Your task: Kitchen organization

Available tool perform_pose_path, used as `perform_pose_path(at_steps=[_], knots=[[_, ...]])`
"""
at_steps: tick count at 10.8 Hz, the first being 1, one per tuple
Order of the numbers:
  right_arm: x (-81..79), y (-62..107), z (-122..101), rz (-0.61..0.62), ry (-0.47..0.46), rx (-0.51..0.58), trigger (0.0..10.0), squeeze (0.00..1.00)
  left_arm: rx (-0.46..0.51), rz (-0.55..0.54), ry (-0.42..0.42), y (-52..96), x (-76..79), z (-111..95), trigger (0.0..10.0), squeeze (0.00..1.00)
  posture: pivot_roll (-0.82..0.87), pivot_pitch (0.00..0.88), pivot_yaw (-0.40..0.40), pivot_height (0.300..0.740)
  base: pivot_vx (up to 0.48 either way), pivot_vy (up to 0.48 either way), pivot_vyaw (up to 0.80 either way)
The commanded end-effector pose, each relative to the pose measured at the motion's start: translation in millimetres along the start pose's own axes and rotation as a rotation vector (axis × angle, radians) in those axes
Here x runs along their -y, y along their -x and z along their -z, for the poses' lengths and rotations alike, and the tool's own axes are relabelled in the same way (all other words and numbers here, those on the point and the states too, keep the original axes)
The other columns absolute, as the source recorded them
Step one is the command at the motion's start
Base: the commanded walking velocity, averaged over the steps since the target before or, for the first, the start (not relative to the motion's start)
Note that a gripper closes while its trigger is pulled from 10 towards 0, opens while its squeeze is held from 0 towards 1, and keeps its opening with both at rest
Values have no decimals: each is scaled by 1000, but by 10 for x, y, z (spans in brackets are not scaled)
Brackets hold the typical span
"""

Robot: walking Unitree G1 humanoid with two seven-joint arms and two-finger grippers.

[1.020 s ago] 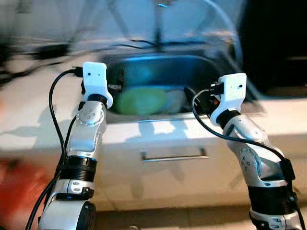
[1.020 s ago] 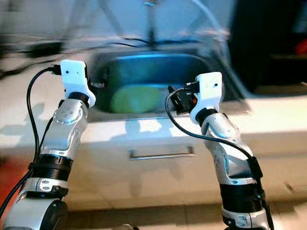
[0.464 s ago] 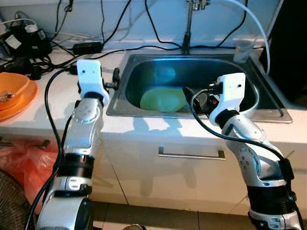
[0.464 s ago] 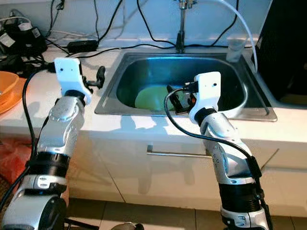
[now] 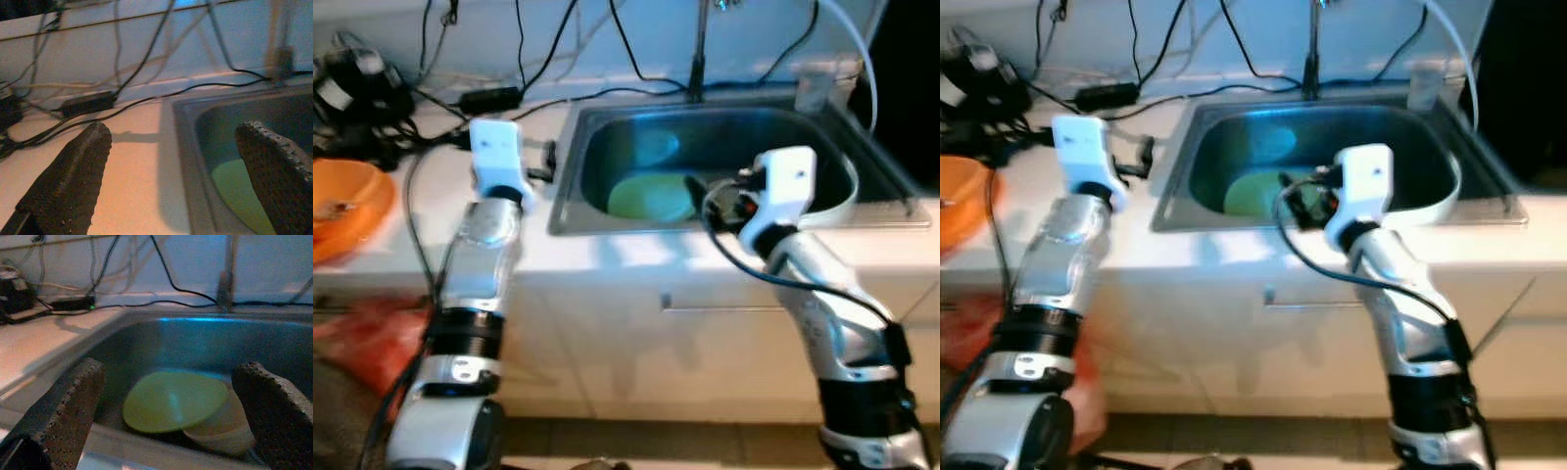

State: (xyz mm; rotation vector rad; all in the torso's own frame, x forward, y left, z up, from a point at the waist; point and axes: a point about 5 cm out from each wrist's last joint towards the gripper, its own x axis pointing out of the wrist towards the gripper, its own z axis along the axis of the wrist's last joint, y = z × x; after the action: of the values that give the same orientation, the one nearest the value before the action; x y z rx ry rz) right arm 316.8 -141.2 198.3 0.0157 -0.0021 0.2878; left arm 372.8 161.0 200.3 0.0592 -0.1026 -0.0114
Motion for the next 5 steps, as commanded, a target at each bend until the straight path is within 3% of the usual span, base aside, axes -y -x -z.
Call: perform_pose_path(at_steps=[1, 5], knots=[[-28, -8, -25, -3, 4, 12, 10000, 0, 14, 4, -17, -15, -43, -48, 10000, 0, -11, 0, 94, 740, 0, 0, 0], [-2, 7, -23, 7, 6, 13, 10000, 0, 6, 0, -20, -40, -26, -47, 10000, 0, -17, 0, 98, 740, 0, 0, 0]])
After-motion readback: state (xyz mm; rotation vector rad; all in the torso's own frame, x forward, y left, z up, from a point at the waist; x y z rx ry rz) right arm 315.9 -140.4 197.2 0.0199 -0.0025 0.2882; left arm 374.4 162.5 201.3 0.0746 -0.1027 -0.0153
